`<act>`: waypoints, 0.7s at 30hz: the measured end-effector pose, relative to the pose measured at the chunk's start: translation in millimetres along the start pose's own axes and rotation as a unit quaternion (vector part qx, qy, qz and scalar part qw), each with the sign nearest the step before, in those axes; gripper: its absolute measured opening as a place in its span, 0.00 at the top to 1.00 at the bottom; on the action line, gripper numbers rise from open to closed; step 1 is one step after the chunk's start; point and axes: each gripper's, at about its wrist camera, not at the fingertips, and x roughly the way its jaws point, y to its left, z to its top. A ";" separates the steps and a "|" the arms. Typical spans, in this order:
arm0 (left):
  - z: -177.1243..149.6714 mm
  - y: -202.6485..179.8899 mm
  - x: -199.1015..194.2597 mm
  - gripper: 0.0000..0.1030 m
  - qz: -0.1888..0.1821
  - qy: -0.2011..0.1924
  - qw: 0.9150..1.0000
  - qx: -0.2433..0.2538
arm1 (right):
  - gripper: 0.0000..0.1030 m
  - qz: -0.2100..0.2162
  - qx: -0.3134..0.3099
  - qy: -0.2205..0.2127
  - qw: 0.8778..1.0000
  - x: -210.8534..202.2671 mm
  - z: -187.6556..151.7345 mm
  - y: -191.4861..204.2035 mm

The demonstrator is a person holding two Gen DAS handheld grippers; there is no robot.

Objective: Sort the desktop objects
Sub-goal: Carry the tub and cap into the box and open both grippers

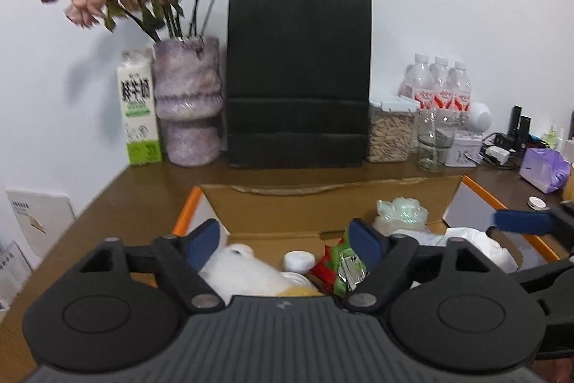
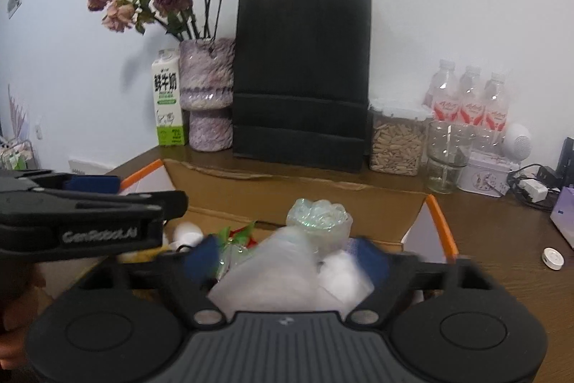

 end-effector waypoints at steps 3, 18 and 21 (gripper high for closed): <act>1.0 4.0 -7.4 0.00 0.006 -0.015 1.000 -0.006 | 0.00 -0.015 -0.010 -0.011 1.000 -7.0 -0.5 0.5; 2.1 4.0 -17.6 0.00 0.013 -0.010 1.000 -0.007 | 0.00 -0.015 -0.015 -0.018 1.000 -19.7 1.9 0.9; 4.9 2.5 -25.1 0.00 0.012 -0.014 1.000 -0.006 | 0.00 -0.017 -0.019 -0.022 0.999 -24.4 3.3 2.1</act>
